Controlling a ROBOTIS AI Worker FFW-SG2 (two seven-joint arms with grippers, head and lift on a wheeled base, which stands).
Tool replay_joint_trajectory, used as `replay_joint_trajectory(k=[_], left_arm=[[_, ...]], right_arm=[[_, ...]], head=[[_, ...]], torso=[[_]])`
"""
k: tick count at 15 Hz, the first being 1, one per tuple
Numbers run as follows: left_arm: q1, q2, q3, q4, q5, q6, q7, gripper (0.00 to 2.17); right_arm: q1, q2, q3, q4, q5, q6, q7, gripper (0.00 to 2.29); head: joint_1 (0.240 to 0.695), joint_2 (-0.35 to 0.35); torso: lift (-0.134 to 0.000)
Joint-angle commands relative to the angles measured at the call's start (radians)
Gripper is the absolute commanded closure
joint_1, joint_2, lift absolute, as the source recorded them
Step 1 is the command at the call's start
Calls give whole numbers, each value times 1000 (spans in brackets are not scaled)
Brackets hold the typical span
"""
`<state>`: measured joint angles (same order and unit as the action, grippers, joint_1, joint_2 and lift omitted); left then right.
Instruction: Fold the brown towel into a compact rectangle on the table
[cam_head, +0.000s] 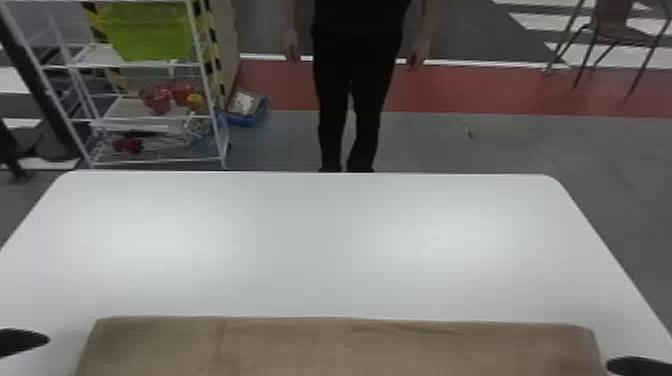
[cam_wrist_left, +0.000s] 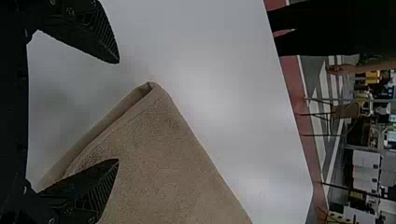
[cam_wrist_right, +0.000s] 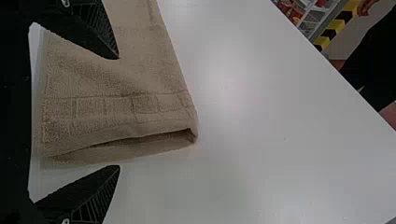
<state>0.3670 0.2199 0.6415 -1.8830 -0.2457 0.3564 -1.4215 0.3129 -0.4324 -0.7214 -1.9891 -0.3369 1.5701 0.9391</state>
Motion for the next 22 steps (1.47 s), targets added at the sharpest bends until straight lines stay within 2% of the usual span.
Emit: replay_joint_trajectory(k=[1, 10, 12, 14, 15, 16, 17, 18, 19, 20, 22], left_arm=[[16, -13, -16, -45, -1, 100, 16, 147], [10, -7, -89, -41, -60, 217, 36, 208], [10, -5, -109, -44, -80, 257, 27, 272], [9, 4, -121, -44, -87, 269, 4, 454], [4, 7, -131, -42, -99, 303, -20, 458], [1, 9, -134, -41, -109, 309, -40, 576], [1, 13, -138, -38, -110, 309, -59, 907], [0, 15, -140, -38, -110, 309, -68, 1369], [-3, 16, -138, -41, -112, 309, -74, 1966], [-7, 15, -132, -44, -107, 303, -70, 2142], [-17, 19, -112, -48, -101, 303, -88, 2142]], right_arm=[[0, -2, 2, 4, 1, 2, 0, 36], [3, -9, 2, 24, 1, -3, 3, 36], [2, -9, 2, 30, 1, -9, 3, 36], [2, -9, 2, 33, 1, -12, 3, 36], [2, -9, 2, 35, -1, -15, 3, 36], [2, -9, 2, 38, 1, -25, 3, 36], [2, -9, 2, 39, 1, -31, 3, 36], [2, -9, 3, 41, 1, -34, 3, 36], [2, -9, 7, 41, 1, -37, 3, 36], [2, -9, 7, 44, 1, -37, 3, 36], [3, -8, 8, 52, 1, -46, 3, 36]], head=[[695, -67], [695, -102], [695, -114], [695, -126], [695, -132], [695, -144], [695, -152], [695, -158], [695, -164], [695, -167], [695, -166]], torso=[[-123], [-123], [-123], [-123], [-123], [-123], [-123], [-123], [-123], [-123], [-123]])
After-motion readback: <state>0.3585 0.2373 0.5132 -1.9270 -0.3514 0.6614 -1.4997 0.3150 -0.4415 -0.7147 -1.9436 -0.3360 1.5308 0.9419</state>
